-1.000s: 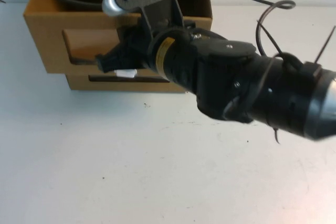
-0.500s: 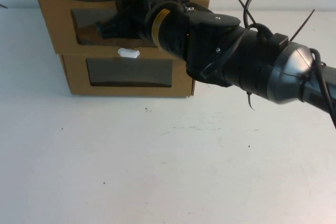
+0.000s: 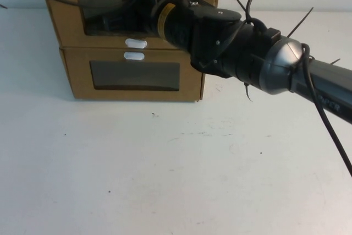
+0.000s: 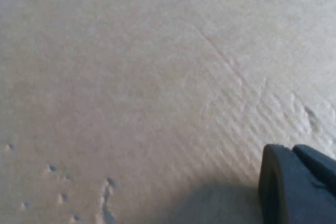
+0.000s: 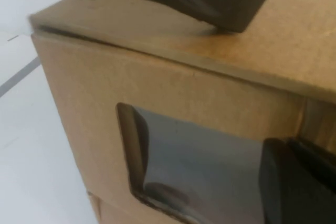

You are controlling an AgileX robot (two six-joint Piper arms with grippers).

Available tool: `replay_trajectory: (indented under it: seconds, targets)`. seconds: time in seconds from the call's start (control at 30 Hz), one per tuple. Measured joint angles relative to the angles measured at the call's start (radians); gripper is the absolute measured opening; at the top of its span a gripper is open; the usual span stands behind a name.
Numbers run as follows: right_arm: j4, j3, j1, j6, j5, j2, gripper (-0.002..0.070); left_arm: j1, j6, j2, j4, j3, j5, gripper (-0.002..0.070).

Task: Close the shoe box
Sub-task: Close the shoe box with your right arm

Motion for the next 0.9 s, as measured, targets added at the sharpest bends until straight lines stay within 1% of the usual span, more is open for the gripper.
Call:
replay_trajectory:
  seconds: [0.23, 0.47, 0.57, 0.67, 0.9]
  targets:
    - [-0.003, -0.038, -0.018, 0.002, -0.022, 0.033, -0.0011, 0.000, -0.002, 0.000, 0.000, -0.002, 0.000, -0.0002]
    - [0.024, -0.013, -0.018, 0.006, -0.040, 0.003, -0.0011, 0.000, 0.006, -0.026, 0.013, -0.002, 0.012, -0.0002]
    - [0.029, 0.059, -0.010, 0.006, -0.040, -0.073, -0.0011, 0.000, 0.010, -0.086, 0.030, -0.002, 0.010, -0.0002]
    - [0.043, 0.175, -0.003, 0.006, -0.038, -0.182, -0.0011, 0.002, 0.012, -0.165, 0.061, -0.002, -0.009, -0.0002]
    - [0.135, 0.475, 0.001, 0.006, 0.001, -0.521, -0.0011, 0.002, 0.004, -0.363, 0.086, 0.028, -0.019, -0.0002]
